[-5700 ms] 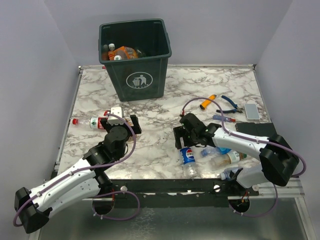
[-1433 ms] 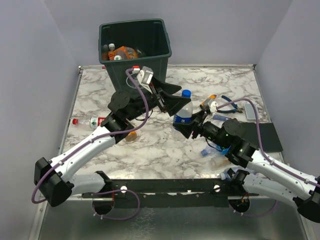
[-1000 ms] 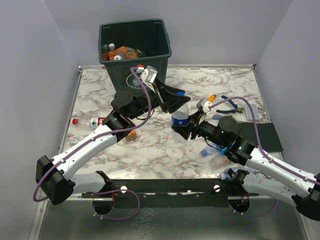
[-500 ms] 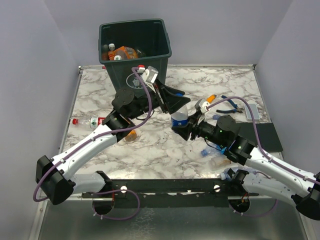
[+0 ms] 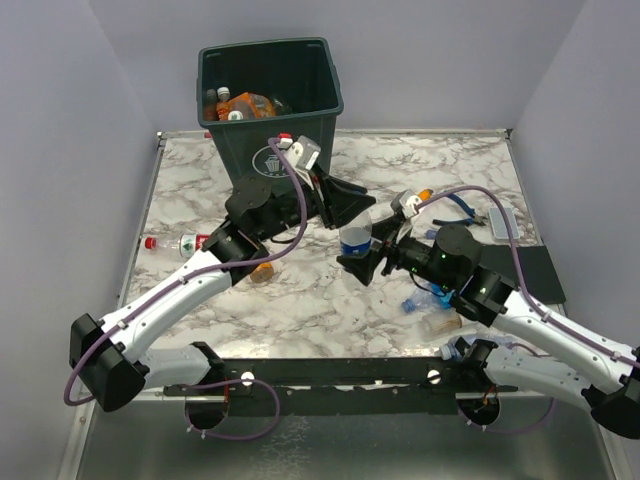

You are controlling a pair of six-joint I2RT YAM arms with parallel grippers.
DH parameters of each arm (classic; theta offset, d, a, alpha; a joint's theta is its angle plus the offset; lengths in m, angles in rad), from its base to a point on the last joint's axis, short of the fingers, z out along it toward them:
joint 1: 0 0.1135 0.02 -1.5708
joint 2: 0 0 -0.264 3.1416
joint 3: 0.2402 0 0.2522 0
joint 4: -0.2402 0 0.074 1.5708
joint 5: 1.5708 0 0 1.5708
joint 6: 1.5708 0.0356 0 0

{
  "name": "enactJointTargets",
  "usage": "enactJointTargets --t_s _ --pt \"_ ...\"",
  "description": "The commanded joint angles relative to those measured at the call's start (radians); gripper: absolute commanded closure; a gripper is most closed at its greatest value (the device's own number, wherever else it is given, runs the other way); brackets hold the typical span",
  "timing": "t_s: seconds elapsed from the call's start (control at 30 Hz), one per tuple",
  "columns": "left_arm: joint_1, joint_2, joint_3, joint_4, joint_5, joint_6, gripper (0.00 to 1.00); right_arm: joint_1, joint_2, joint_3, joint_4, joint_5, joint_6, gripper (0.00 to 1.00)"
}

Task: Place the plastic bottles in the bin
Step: Pick up the plastic bottle from the corner of the board.

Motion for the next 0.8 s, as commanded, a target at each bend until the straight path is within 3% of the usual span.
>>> enactJointTargets --t_s 0.0,0.2,0.43,0.63,0.77 --pt "-0.003 -0.032 0.086 -0.106 -0.139 0.136 1.00 0.002 0.000 0.095 -0.071 0.014 0.064 0.00" --pt "-0.001 0.011 0.341 -0.230 -0.478 0.407 1.00 0.004 -0.038 0.254 -0.158 -0.092 0.076 0.00" --pt "0.034 0.106 0.507 0.001 -0.775 0.662 1.00 0.003 -0.178 0.265 -0.156 -0.099 0.061 0.00" --pt "0.158 0.205 0.550 0.319 -0.742 0.687 1.00 0.003 -0.297 0.159 -0.206 -0.008 0.062 0.00" --pt "0.197 0.297 0.609 0.447 -0.693 0.728 1.00 0.003 -0.341 0.075 -0.229 0.032 0.109 0.00"
